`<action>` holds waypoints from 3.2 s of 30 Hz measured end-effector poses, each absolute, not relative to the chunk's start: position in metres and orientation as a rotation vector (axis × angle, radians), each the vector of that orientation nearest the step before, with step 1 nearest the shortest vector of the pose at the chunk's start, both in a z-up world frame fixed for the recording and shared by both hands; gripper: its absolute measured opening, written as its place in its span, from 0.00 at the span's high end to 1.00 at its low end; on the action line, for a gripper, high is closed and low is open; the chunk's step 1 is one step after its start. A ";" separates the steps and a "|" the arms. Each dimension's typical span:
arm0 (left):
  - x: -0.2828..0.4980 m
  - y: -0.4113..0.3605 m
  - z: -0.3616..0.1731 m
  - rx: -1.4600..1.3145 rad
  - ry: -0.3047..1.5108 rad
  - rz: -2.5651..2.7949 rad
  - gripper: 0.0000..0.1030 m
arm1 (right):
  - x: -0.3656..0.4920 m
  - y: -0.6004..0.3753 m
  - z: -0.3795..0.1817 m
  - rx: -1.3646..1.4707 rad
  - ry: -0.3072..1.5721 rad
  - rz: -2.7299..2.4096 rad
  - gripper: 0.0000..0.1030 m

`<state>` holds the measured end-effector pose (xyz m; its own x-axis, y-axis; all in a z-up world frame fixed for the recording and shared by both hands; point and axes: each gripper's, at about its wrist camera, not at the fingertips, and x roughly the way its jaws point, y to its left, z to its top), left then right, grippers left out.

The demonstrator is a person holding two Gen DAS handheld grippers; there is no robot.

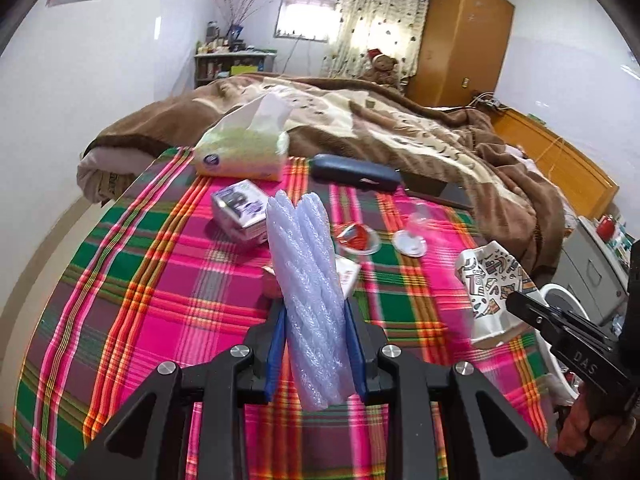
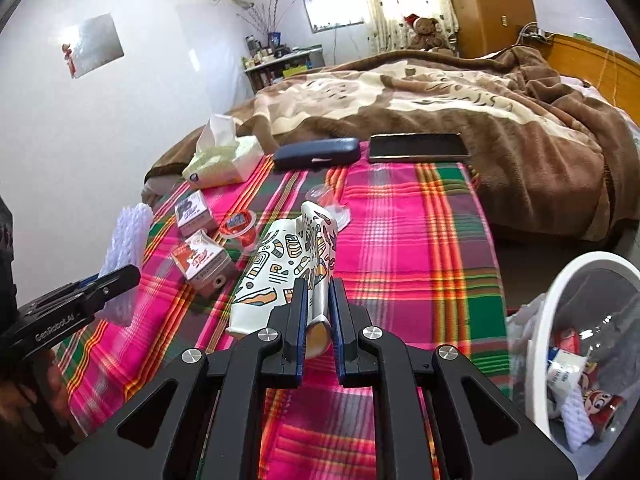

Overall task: Collect trash
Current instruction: 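Carry the paper cup and foam net over the wastebasket and release both, then move both grippers back from the wastebasket to the plaid cloth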

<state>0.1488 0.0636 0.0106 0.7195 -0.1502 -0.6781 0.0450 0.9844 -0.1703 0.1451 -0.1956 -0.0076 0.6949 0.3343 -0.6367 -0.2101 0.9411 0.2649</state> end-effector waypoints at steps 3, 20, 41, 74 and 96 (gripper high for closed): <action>0.143 0.052 0.018 -0.127 0.742 -0.133 0.72 | 0.140 -0.205 -0.004 0.186 0.727 0.280 0.89; 0.121 -0.043 0.039 -0.036 0.701 -0.338 0.72 | 0.111 -0.274 0.009 0.252 0.647 0.110 0.89; 0.109 -0.204 0.033 0.098 0.727 -0.640 0.72 | 0.067 -0.381 0.003 0.319 0.617 -0.198 0.89; 0.110 -0.268 -0.002 0.138 0.816 -0.733 0.46 | 0.062 -0.415 -0.028 0.316 0.751 -0.282 0.53; 0.113 -0.182 0.015 0.056 0.771 -0.585 0.46 | 0.074 -0.367 -0.012 0.279 0.708 -0.187 0.53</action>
<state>0.1125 -0.1818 0.0146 0.5672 -0.4779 -0.6707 0.5180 0.8402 -0.1605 0.0739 -0.3666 -0.0119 0.7452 -0.0750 -0.6626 0.2623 0.9465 0.1879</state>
